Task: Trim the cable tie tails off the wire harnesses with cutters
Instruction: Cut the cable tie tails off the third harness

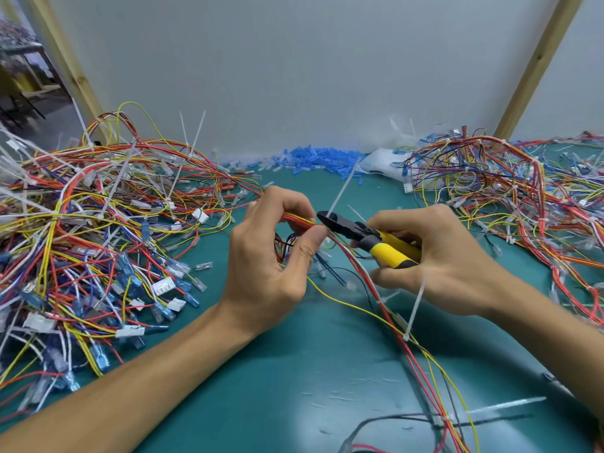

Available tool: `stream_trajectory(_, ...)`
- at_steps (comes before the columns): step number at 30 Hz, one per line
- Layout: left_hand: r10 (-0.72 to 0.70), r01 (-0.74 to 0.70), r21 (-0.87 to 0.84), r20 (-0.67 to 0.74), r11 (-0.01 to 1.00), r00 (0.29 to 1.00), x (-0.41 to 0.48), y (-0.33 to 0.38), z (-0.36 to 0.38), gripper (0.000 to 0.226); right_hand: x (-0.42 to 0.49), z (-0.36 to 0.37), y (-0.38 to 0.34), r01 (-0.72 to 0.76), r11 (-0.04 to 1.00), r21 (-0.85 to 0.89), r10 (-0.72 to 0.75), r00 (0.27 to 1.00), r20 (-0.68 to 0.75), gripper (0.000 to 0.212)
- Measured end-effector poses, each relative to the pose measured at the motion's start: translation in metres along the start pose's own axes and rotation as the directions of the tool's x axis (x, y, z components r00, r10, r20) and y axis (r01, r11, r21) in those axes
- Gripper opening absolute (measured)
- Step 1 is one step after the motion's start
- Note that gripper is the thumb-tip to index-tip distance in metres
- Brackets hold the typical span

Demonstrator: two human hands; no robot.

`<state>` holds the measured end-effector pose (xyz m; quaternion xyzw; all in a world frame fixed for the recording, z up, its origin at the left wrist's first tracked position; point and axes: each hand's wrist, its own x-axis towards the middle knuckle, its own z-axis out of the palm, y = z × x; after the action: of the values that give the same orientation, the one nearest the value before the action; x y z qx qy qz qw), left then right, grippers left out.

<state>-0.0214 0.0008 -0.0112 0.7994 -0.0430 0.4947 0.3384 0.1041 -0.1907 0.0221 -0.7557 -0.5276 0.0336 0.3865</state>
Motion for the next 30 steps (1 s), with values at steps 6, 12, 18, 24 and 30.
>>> stream_trajectory(6,-0.187,0.201,-0.18,0.094,0.963,0.978,0.003,0.001,0.0,0.003,0.0,0.008,-0.008,0.005,1.0,-0.002,-0.005,0.994,-0.107,0.025)
stream_trajectory(12,-0.226,0.27,-0.312,0.172,0.911,0.959,0.002,0.002,0.0,0.021,0.001,0.008,-0.009,0.061,0.997,-0.046,-0.066,0.991,-0.116,0.023)
stream_trajectory(18,-0.256,0.286,-0.229,0.154,0.93,0.954,0.002,0.0,0.003,0.022,0.001,0.003,-0.005,0.115,0.977,-0.18,-0.13,0.989,-0.075,0.024)
stream_trajectory(24,-0.223,0.248,-0.178,0.148,0.952,0.963,0.005,-0.001,0.001,0.027,0.002,0.004,-0.006,0.15,0.971,-0.188,-0.165,0.984,-0.065,0.022)
stream_trajectory(30,-0.232,0.248,-0.162,0.11,0.955,0.966,0.009,0.0,-0.001,0.025,0.001,0.011,-0.014,0.11,0.986,-0.122,-0.125,0.984,-0.128,0.021)
